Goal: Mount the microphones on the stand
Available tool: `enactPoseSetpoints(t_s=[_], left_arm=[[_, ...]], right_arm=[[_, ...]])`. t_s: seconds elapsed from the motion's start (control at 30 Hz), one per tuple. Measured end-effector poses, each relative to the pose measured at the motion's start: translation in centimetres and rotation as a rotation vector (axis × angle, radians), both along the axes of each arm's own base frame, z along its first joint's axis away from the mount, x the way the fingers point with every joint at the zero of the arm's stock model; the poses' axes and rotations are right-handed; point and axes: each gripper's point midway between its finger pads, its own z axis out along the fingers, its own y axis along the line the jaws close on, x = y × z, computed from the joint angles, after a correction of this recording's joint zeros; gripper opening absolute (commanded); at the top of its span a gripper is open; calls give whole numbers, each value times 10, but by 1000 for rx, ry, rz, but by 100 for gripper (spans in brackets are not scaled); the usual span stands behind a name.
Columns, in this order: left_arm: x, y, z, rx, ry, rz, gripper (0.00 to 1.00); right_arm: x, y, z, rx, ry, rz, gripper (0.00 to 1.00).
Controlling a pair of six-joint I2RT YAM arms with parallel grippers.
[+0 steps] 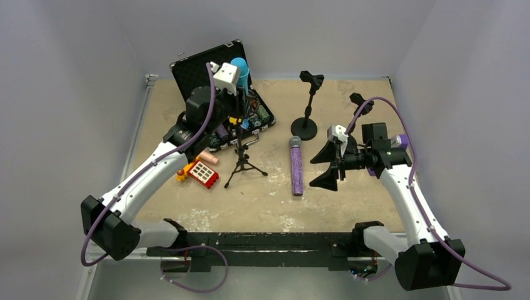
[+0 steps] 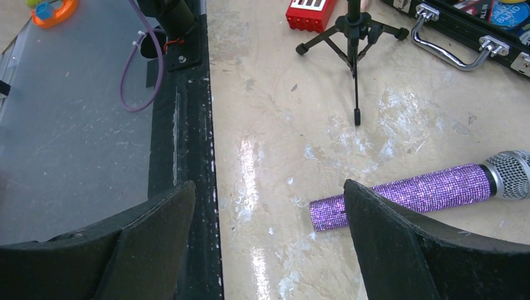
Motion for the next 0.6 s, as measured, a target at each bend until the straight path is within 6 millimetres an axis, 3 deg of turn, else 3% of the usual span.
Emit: enactPoseSetpoints(t_s=[0.07, 0.17, 0.6], left_arm=[[-1, 1, 4, -25, -13, 6, 77], [-10, 8, 6, -55, -9, 21, 86], [-44, 32, 32, -99, -16, 44, 96]], right_arm=[[0, 0, -2, -1, 5, 3, 93], [1, 0, -4, 0, 7, 8, 93], [-1, 1, -6, 5, -2, 23, 93]])
